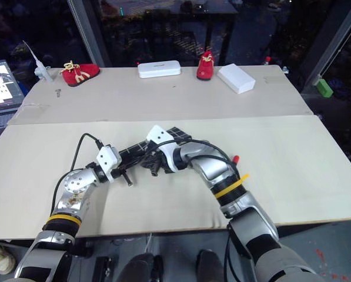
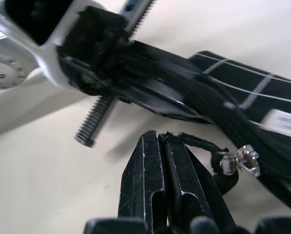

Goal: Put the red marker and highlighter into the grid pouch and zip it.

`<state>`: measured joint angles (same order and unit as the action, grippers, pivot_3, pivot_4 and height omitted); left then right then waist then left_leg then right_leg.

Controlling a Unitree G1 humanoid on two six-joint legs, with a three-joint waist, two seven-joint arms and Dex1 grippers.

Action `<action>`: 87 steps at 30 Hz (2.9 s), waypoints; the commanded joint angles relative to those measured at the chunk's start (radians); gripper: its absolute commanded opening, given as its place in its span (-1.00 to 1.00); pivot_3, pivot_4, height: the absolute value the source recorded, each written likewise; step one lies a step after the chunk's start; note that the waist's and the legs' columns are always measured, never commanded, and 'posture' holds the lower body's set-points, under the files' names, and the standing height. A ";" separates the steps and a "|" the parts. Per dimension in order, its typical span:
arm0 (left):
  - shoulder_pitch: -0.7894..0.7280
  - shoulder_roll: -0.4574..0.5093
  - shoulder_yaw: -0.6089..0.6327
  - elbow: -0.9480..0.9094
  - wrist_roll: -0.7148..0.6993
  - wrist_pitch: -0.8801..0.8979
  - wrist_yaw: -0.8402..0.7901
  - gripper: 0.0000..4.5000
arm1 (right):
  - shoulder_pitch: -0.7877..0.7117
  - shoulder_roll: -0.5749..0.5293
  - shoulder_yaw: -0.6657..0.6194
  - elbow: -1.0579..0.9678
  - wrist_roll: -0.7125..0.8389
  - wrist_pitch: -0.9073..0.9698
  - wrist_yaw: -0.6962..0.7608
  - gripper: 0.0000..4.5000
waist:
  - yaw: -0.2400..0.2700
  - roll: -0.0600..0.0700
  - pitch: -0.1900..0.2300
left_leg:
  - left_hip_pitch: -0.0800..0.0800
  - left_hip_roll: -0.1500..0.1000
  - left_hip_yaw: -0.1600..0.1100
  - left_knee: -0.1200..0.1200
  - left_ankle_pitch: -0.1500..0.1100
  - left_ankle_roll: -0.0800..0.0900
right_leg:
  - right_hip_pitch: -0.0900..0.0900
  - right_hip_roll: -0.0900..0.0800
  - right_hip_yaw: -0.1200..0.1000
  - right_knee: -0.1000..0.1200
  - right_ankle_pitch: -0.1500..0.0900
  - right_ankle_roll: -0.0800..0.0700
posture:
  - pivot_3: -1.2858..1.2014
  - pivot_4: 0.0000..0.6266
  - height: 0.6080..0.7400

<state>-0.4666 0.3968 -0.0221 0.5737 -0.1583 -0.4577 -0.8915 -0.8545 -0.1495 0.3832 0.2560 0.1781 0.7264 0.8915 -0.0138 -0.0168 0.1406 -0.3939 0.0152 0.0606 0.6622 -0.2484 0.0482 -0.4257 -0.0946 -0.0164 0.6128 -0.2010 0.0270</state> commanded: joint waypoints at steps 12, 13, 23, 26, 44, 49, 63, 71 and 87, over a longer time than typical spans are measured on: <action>-0.009 -0.010 0.002 -0.040 -0.001 -0.016 0.010 -1.00 | 0.135 -0.261 -0.206 -0.348 0.148 0.208 0.032 0.75 | 0.003 0.000 0.000 | -0.003 -0.001 -0.001 0.000 0.000 0.000 | -0.001 -0.001 -0.001 -0.002 0.000 0.001 | 0.03 -0.52 1.00; -0.008 -0.010 0.002 -0.043 -0.001 -0.015 0.012 -1.00 | 0.155 -0.290 -0.230 -0.392 0.177 0.239 0.043 0.75 | 0.003 0.000 0.000 | -0.003 -0.001 -0.001 0.000 0.000 0.000 | -0.001 -0.001 -0.001 -0.002 0.000 0.001 | 0.03 -0.52 1.00; 0.000 -0.011 0.007 -0.057 -0.004 -0.007 0.021 -1.00 | 0.310 -0.559 -0.483 -0.612 0.235 0.427 -0.097 0.75 | 0.003 -0.001 0.000 | 0.001 0.000 -0.001 0.001 0.000 0.000 | 0.000 0.000 0.001 -0.003 0.000 0.000 | 0.03 -0.52 1.00; 0.009 -0.012 0.007 -0.064 -0.006 -0.004 0.020 -1.00 | 0.363 -0.595 -0.570 -0.633 0.190 0.506 -0.226 0.75 | 0.018 -0.001 0.001 | 0.001 -0.001 -0.001 0.001 0.000 0.000 | 0.001 -0.002 0.001 -0.003 0.000 0.000 | 0.03 -0.52 1.00; -0.007 -0.040 -0.009 -0.032 0.001 -0.011 0.013 -1.00 | 0.424 -0.373 -0.630 -0.669 0.143 0.735 -0.558 0.75 | 0.019 -0.001 0.001 | 0.001 0.000 0.000 0.003 0.000 0.000 | 0.001 0.000 0.003 -0.003 0.000 0.000 | 0.03 -0.52 1.00; -0.005 -0.042 -0.008 -0.030 -0.002 -0.014 0.017 -1.00 | 0.423 -0.330 -0.613 -0.607 0.135 0.723 -0.594 0.75 | 0.018 -0.001 0.001 | 0.001 0.000 0.000 0.003 0.000 0.001 | 0.001 0.000 0.003 -0.003 0.000 0.000 | 0.03 -0.52 1.00; 0.006 -0.042 0.001 -0.028 -0.005 -0.024 0.038 -1.00 | 0.492 -0.304 -0.530 -0.547 0.094 0.621 -0.631 0.45 | 0.001 -0.003 -0.001 | 0.004 0.000 0.000 0.003 0.000 0.000 | 0.004 0.001 0.003 -0.003 0.000 0.000 | 0.03 -0.52 1.00; -0.001 -0.040 0.001 -0.023 -0.004 -0.024 0.040 -1.00 | 0.519 -0.324 -0.544 -0.512 0.064 0.547 -0.638 -0.75 | 0.002 -0.004 -0.001 | 0.004 0.000 0.000 0.003 0.000 0.001 | 0.004 0.001 0.003 -0.003 0.000 0.001 | 0.03 -0.52 1.00; -0.023 -0.039 -0.025 -0.005 -0.006 -0.019 -0.023 -1.00 | 0.426 -0.670 -0.255 -0.520 -0.164 -0.256 -0.325 -0.79 | 0.001 -0.005 -0.002 | 0.002 0.000 0.000 0.002 -0.001 0.001 | 0.001 0.003 0.003 -0.004 -0.001 0.002 | 0.03 -0.52 1.00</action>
<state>-0.4720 0.3574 -0.0480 0.5721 -0.1579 -0.4591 -0.9042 -0.4280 -0.7846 0.0765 -0.2357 0.0682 0.5903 0.5119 -0.0132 -0.0218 0.1388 -0.3919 0.0149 0.0609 0.6647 -0.2491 0.0493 -0.4241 -0.0913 -0.0134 0.6090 -0.2020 0.0286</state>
